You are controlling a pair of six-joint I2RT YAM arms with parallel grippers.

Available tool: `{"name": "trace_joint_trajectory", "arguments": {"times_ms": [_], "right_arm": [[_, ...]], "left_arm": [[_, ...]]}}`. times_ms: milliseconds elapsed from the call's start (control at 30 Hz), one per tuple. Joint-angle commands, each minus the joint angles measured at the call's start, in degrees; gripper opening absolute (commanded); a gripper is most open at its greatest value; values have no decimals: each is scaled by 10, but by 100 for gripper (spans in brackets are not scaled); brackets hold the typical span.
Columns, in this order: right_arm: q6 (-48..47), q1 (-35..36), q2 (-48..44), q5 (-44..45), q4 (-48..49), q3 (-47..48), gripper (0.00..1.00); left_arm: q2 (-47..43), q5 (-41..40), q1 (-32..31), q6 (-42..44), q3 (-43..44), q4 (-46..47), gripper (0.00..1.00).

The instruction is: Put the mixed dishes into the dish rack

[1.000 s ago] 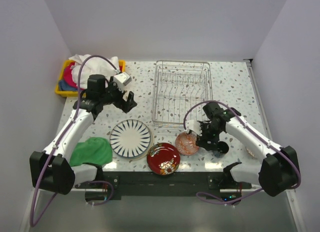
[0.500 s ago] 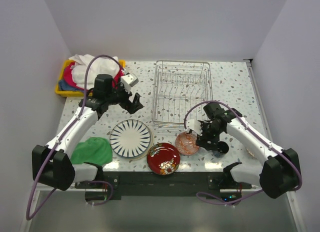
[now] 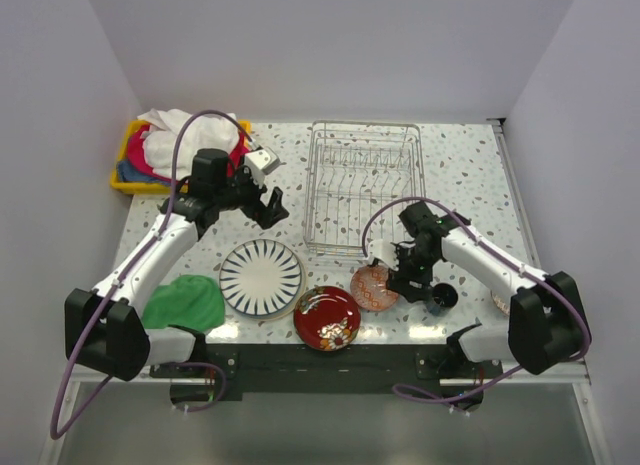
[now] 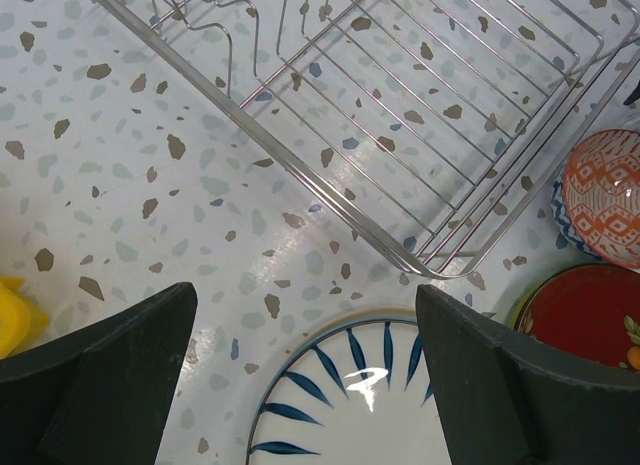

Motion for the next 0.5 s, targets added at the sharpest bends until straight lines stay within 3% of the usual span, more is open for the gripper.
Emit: {"name": "trace_joint_trajectory", "arguments": {"times_ms": [0,333,467], "right_arm": [[-11,-2,0,-22,29,-16,70],[-7,-2,-23,-15,-13,-14,33],[-6,-1,-57,-13,-54,13,26]], "left_arm": [[3,-4,-2,5,22,22,96],[15,6,-2,-1,22,38,96],[25,15,-3,-9,24,56,96]]}}
